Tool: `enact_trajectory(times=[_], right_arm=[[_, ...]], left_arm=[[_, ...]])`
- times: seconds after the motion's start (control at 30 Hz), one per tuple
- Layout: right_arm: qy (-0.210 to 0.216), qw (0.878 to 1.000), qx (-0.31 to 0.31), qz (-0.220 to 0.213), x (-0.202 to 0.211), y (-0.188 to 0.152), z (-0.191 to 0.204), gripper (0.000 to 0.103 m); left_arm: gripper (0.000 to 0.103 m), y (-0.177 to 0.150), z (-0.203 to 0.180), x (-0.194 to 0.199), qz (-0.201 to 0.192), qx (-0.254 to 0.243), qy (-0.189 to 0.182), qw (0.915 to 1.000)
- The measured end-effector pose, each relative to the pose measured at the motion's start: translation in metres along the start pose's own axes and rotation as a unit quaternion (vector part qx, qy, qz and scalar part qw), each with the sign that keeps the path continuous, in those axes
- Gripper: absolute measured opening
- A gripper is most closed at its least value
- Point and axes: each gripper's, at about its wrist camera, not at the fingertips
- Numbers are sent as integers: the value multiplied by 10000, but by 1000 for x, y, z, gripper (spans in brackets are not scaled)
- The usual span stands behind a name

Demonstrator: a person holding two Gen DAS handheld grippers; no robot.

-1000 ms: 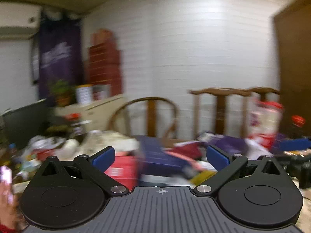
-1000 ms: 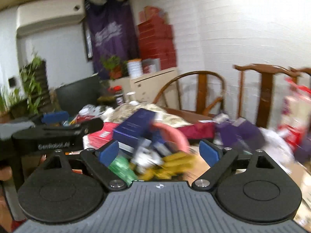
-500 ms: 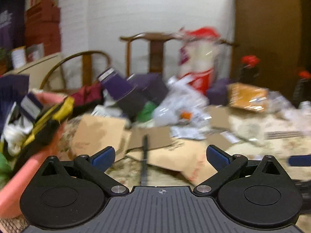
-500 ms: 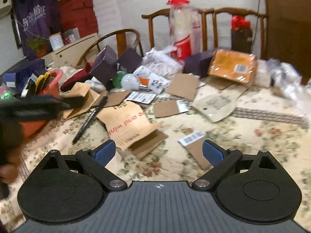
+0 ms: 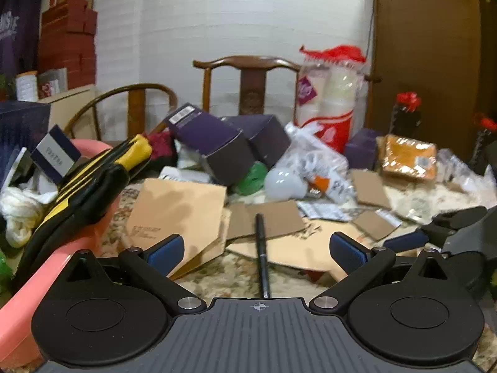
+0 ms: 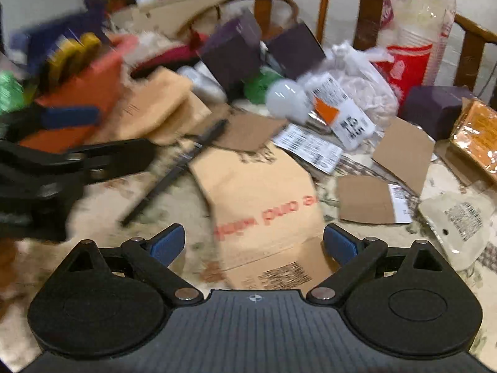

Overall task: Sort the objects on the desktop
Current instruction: 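Move the left gripper to the black marker while the right approaches a cardboard scrap, then grasp the black marker with the left gripper while the right grips the cardboard scrap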

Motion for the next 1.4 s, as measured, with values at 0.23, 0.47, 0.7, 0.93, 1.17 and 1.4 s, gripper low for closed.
enact_trajectory(times=[0.23,0.47,0.7,0.93,1.17,1.4], right_arm=[[-243,9954,-817,-431,14,-17,-25,79],[-436,9831,-1672,-601,57,-53,-34,31],[-511,9798,-1737,-855,84,-75,-43,9],[11,9736,-1824,-1372,85,-35,-43,102],[-291,9846,-1562,-733,27,5,-20,98],[-1084,9855,-1208,-490,1,-1,2,56]], left_arm=[[103,-5,0,-4,29,41,47,10000],[103,-7,9,-6,83,431,141,9989],[103,-9,19,-11,208,831,12,9963],[103,-7,17,-7,129,752,44,9971],[103,-6,25,-6,111,966,31,9953],[103,-7,22,-9,146,905,76,9958]])
Point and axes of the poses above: each gripper's, at about its wrist camera, not at the fingertips, and x roughly against the way its jaws point, z to its left, y to its top, and after that the axes turned 1 degree about -x, right-handed
